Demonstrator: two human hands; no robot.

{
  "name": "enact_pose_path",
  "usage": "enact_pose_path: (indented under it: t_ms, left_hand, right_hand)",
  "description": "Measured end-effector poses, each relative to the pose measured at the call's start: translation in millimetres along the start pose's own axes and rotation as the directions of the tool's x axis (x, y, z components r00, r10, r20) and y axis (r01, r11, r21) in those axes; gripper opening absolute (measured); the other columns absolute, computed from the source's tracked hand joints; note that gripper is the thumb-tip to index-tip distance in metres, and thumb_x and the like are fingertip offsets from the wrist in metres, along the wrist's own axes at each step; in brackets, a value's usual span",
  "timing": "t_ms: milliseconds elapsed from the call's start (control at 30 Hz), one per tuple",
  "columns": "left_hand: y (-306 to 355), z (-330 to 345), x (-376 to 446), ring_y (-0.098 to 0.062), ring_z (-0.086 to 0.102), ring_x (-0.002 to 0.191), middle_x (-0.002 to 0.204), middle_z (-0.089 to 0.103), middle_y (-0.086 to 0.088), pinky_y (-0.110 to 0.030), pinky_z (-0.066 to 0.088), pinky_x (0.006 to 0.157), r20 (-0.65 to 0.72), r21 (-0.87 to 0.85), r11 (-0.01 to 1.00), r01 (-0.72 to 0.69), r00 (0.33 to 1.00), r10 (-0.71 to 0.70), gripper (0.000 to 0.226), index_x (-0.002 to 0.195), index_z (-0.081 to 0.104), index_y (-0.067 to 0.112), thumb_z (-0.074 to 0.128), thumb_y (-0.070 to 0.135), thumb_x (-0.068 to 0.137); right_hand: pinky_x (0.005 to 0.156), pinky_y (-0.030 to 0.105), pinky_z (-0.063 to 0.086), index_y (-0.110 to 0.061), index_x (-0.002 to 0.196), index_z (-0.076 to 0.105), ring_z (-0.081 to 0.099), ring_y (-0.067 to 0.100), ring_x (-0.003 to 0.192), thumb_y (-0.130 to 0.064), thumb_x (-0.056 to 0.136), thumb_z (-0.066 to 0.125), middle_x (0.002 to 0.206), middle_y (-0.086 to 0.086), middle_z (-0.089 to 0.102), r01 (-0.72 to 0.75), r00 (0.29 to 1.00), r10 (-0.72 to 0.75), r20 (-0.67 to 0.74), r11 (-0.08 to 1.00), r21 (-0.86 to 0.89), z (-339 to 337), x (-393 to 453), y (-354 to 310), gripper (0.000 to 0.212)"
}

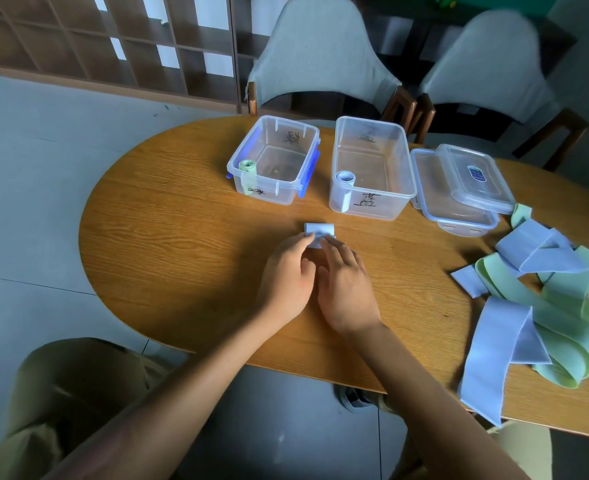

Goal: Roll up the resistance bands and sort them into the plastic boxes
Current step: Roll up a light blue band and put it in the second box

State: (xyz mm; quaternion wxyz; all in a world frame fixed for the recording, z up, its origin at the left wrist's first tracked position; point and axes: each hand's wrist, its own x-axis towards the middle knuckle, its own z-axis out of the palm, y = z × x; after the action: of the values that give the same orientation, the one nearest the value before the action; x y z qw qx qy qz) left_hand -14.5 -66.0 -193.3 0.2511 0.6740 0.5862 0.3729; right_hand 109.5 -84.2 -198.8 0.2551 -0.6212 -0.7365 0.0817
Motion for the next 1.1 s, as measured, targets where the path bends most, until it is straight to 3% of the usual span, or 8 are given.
enact_pose_path:
  t_ms: [167,267,400,500,600,733,900,1100]
  left_hand:
    - [8,4,2,-0.013,0.053,0.130,0.141,0.059,-0.001,-0.027,0.036,0.113,0.028,-0.204,0.967,0.153,0.988,-0.151,0.052,0.137,0.060,0.011,0.046,-0.004,0.090]
    - [9,5,0,-0.008,0.052,0.131,0.141,0.059,0.002,-0.017,0.035,0.110,0.055,-0.294,0.930,0.220,0.975,-0.213,0.052,0.138,0.059,0.014,0.044,-0.003,0.091]
    - [9,4,-7,0.003,0.047,0.126,0.145,0.055,0.006,0.003,0.026,0.096,0.069,-0.282,0.934,0.221,0.975,-0.210,0.052,0.140,0.057,0.017,0.045,0.000,0.092]
    - [8,4,-9,-0.002,0.045,0.133,0.150,0.050,0.004,-0.005,0.029,0.107,0.083,-0.262,0.944,0.202,0.979,-0.187,0.053,0.143,0.054,0.017,0.046,0.001,0.093]
    - [7,3,-9,-0.013,0.045,0.139,0.153,0.046,0.001,-0.023,0.030,0.117,0.089,-0.193,0.971,0.142,0.988,-0.126,0.054,0.145,0.051,0.014,0.049,0.000,0.093]
    - [4,3,-5,-0.025,0.038,0.141,0.153,0.045,-0.008,-0.022,0.023,0.115,0.097,0.040,0.999,0.001,0.995,-0.005,0.055,0.147,0.047,0.010,0.052,0.001,0.092]
    - [-9,5,5,-0.038,0.034,0.136,0.157,0.035,-0.021,-0.046,0.030,0.117,0.090,0.373,0.919,-0.129,0.991,0.103,0.062,0.151,0.042,0.015,0.055,0.013,0.090]
    - [-22,11,24,-0.035,0.036,0.135,0.158,0.037,-0.011,-0.050,0.042,0.107,0.062,0.491,0.857,-0.157,0.987,0.145,0.060,0.149,0.044,0.027,0.053,0.020,0.090]
  right_hand:
    - [0.108,0.045,0.042,-0.006,0.141,0.049,0.052,0.031,0.126,-0.004,0.091,0.053,0.139,0.011,0.051,-0.092,0.995,0.097,-0.011,0.969,0.230,0,8,-1,0.050]
    - [0.108,0.037,0.040,-0.006,0.137,0.051,0.053,0.029,0.123,-0.002,0.089,0.056,0.130,0.010,0.055,-0.145,0.985,0.168,-0.040,0.929,0.340,0,8,-5,0.048]
    - [0.111,0.036,0.041,-0.011,0.141,0.046,0.053,0.023,0.128,0.000,0.088,0.059,0.135,0.006,0.050,-0.207,0.964,0.261,-0.042,0.845,0.493,0,6,-6,0.056]
    - [0.113,0.038,0.040,-0.012,0.142,0.046,0.051,0.023,0.132,-0.001,0.089,0.059,0.139,0.007,0.048,-0.221,0.963,0.268,-0.021,0.835,0.503,2,4,-3,0.056]
    - [0.115,0.032,0.034,-0.005,0.142,0.048,0.046,0.027,0.136,0.000,0.091,0.057,0.145,0.011,0.048,-0.192,0.975,0.219,-0.023,0.894,0.406,2,1,0,0.052]
    - [0.120,0.046,0.029,-0.008,0.149,0.042,0.035,0.031,0.146,-0.002,0.093,0.051,0.159,0.015,0.035,-0.106,0.994,0.104,0.018,0.983,0.148,6,1,6,0.058]
    - [0.121,0.049,0.023,-0.016,0.155,0.034,0.018,0.029,0.151,-0.011,0.096,0.044,0.164,0.009,0.025,-0.091,0.994,0.093,0.056,0.995,-0.036,3,10,9,0.060]
    - [0.105,0.044,0.038,-0.016,0.152,0.034,0.031,0.031,0.123,-0.023,0.091,0.039,0.141,0.010,0.035,-0.016,0.999,0.022,0.028,0.979,-0.201,-1,27,12,0.062]
